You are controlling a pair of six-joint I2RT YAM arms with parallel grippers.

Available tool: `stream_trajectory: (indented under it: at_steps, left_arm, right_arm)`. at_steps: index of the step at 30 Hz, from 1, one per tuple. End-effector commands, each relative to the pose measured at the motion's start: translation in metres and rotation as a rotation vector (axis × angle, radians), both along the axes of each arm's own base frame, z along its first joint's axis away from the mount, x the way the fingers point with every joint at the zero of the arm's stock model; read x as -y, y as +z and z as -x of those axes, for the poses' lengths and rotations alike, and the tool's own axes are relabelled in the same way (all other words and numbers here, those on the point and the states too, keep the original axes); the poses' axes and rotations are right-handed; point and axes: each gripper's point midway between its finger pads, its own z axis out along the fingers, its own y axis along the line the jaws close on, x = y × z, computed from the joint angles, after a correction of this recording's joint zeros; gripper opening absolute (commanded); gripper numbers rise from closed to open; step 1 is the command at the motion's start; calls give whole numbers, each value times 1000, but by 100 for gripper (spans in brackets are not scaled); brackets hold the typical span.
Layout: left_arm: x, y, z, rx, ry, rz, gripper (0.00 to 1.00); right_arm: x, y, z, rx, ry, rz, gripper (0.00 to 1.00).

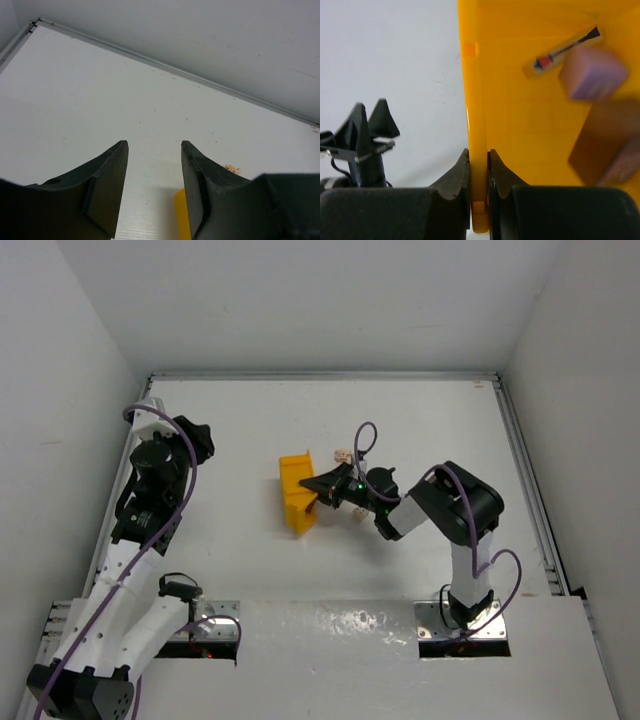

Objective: Build the wood block tower

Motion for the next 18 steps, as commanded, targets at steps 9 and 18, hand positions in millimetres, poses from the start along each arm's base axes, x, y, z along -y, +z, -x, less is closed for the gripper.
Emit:
stream_trajectory:
  at_steps: [9,18]
  left_arm:
    - [-7,11,-1,36,24,9,52]
    - [-6,8,-2,23,17,11,66]
  right_arm:
    - [23,125,31,366,-5,-278,0]
    - [4,136,26,403,3,-308,0]
